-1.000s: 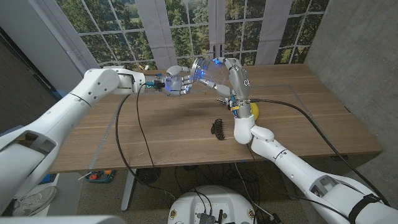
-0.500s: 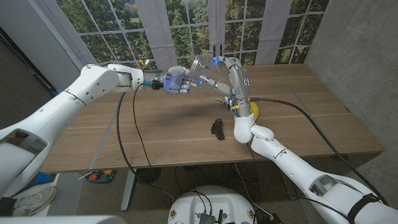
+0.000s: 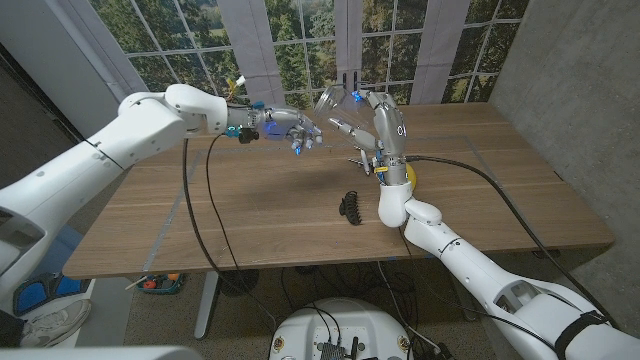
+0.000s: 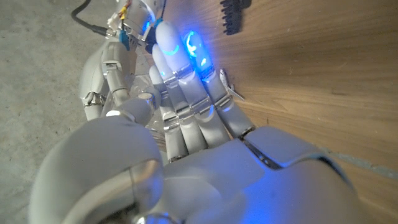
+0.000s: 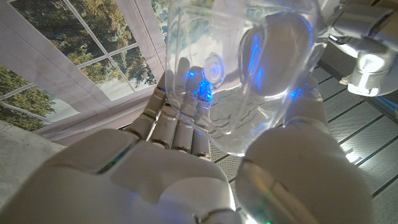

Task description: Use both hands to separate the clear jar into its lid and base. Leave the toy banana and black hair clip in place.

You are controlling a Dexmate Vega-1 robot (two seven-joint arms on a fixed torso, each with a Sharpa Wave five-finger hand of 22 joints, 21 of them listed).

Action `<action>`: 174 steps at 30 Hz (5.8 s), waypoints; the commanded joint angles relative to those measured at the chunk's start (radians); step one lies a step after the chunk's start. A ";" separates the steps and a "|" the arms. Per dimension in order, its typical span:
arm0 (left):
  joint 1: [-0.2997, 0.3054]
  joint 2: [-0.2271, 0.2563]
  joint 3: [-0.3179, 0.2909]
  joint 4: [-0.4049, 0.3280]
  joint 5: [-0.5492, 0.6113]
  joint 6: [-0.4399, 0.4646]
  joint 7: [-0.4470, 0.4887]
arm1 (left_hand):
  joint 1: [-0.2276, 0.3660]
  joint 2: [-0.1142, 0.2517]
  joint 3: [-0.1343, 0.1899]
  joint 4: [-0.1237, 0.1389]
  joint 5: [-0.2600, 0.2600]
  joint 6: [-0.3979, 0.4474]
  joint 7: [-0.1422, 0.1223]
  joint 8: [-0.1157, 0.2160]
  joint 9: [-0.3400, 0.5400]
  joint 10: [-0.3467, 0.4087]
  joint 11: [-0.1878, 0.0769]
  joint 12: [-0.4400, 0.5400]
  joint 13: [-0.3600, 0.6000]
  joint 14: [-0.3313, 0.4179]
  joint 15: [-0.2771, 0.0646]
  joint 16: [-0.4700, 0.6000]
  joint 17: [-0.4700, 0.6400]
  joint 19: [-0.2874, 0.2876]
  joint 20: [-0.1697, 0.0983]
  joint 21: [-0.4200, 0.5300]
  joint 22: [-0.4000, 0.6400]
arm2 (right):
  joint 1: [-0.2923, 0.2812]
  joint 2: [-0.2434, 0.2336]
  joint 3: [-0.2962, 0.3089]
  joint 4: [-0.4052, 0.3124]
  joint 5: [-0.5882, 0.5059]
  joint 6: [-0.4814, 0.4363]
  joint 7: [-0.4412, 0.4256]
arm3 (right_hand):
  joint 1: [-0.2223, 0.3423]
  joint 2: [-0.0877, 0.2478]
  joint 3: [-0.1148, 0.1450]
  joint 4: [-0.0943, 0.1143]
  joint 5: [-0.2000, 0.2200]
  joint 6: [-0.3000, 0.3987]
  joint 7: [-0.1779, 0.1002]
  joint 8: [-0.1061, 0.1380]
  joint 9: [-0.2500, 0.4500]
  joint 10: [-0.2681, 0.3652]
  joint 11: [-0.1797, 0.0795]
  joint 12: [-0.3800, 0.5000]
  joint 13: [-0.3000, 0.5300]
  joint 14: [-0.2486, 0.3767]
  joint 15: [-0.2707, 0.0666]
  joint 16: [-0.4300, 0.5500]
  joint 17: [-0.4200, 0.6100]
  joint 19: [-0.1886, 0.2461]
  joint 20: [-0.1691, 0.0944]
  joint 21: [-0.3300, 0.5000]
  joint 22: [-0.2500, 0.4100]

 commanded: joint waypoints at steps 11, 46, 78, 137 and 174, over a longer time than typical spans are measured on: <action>0.271 0.024 -0.148 -0.140 0.457 -0.174 0.550 | -0.110 -0.114 -0.232 0.023 0.001 -0.498 -0.031 -0.151 -0.013 -0.782 0.037 -0.240 0.043 -0.801 -0.001 -0.405 0.081 -0.546 0.136 -0.078 -0.199 | 0.024 -0.047 -0.054 -0.016 0.043 -0.016 -0.002 | 0.204 0.205 0.090 0.076 0.002 0.273 -0.206 0.020 0.067 0.204 -0.207 0.006 0.009 0.006 -0.153 -0.002 0.003 0.012 -0.062 0.013 0.000; 0.135 -0.227 -0.147 0.459 -0.109 -0.719 -0.077 | -0.091 -0.177 -0.440 0.015 0.088 -0.532 -0.234 -0.241 -0.377 -0.956 0.008 -0.266 -0.293 -0.968 0.110 -0.556 -0.192 -0.433 0.143 -0.405 -0.232 | 0.039 -0.123 -0.145 -0.079 0.091 -0.068 -0.003 | 0.202 0.201 0.090 0.077 0.004 0.278 -0.210 0.024 0.066 0.211 -0.207 0.006 0.008 0.014 -0.152 -0.005 -0.001 0.022 -0.063 0.020 -0.002; 0.086 -0.180 -0.091 0.363 0.100 -0.743 -0.044 | 0.070 -0.116 -0.392 0.004 0.022 -0.496 -0.237 -0.246 -0.442 -0.960 0.071 -0.262 -0.377 -0.945 0.129 -0.553 -0.186 -0.288 0.119 -0.481 -0.229 | 0.061 -0.101 -0.148 -0.038 0.074 -0.044 -0.003 | 0.201 0.200 0.091 0.077 0.006 0.279 -0.214 0.024 0.063 0.212 -0.209 0.003 0.008 0.018 -0.152 -0.006 -0.001 0.018 -0.062 0.021 -0.002; 0.170 -0.162 -0.187 0.088 -0.419 0.058 0.243 | -0.328 0.146 -0.222 0.147 0.018 0.172 0.197 -0.180 -0.461 -0.046 0.271 -0.180 -0.515 -0.016 0.030 -0.507 -0.204 0.524 -0.019 -0.467 -0.231 | 0.002 -0.043 -0.030 -0.035 -0.047 -0.005 -0.003 | 0.200 0.203 0.093 0.078 0.006 0.274 -0.211 0.025 0.065 0.209 -0.209 0.000 0.011 0.014 -0.152 -0.010 0.000 0.008 -0.062 0.021 -0.002; 0.144 -0.217 -0.218 0.283 -0.701 0.214 0.122 | -0.314 -0.048 0.050 -0.025 -0.002 0.045 0.200 -0.266 -0.427 -0.170 0.261 -0.292 -0.492 -0.134 0.011 -0.552 -0.175 0.497 -0.027 -0.652 -0.215 | 0.010 -0.033 -0.019 -0.034 -0.050 -0.013 -0.003 | 0.201 0.203 0.093 0.077 0.004 0.271 -0.211 0.026 0.065 0.210 -0.207 -0.002 0.012 0.014 -0.153 -0.009 0.002 0.007 -0.059 0.023 -0.002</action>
